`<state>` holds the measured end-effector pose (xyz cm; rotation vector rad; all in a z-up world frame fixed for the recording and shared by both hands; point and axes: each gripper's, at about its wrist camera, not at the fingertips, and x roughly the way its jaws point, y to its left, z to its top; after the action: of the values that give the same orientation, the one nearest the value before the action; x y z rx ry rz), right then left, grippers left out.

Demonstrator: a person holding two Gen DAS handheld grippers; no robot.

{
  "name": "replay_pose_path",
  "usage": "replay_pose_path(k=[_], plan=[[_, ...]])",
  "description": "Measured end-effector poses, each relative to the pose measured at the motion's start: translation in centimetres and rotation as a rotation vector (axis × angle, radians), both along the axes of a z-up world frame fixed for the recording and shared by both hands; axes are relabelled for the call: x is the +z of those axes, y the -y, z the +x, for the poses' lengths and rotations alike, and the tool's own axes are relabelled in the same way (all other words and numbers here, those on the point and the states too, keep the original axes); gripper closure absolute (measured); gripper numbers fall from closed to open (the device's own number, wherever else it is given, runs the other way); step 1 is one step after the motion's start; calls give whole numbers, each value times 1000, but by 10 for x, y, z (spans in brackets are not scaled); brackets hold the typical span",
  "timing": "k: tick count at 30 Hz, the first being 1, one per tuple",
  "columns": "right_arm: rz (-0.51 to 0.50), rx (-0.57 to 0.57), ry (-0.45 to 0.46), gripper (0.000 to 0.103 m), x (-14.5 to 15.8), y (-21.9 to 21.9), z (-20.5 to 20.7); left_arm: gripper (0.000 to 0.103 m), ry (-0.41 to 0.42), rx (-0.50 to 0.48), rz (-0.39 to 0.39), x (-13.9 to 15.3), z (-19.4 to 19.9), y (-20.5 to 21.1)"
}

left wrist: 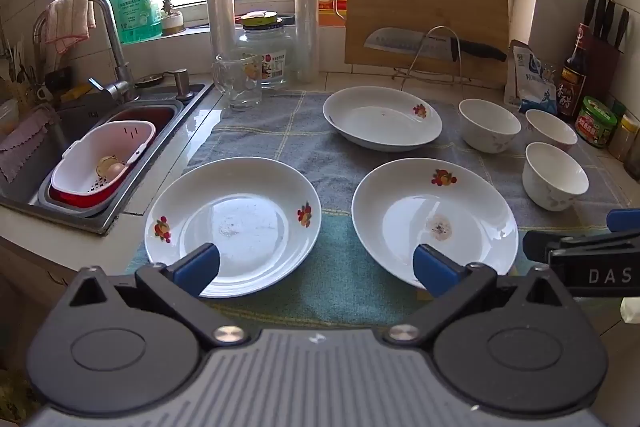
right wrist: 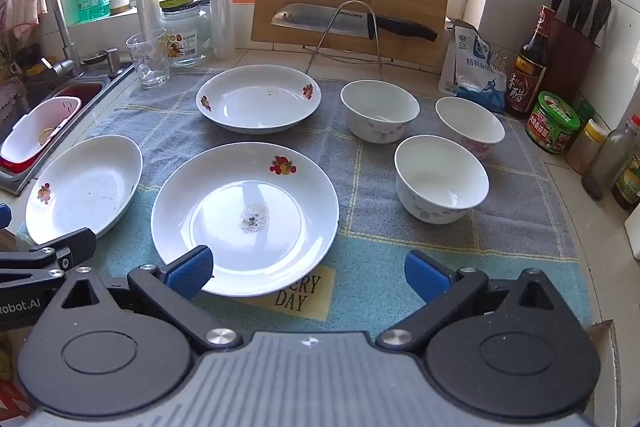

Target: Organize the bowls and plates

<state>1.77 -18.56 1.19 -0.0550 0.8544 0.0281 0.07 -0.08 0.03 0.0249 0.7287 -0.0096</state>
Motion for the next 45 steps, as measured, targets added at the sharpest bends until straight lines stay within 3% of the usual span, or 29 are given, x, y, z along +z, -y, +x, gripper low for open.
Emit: replay_pose_path(k=[4, 45], plan=[[9, 4, 4, 0, 2, -3, 0, 1, 27, 7, -23, -1, -8, -8], [7, 14, 25, 0, 7, 0, -6, 1, 14, 13, -7, 6, -9, 2]])
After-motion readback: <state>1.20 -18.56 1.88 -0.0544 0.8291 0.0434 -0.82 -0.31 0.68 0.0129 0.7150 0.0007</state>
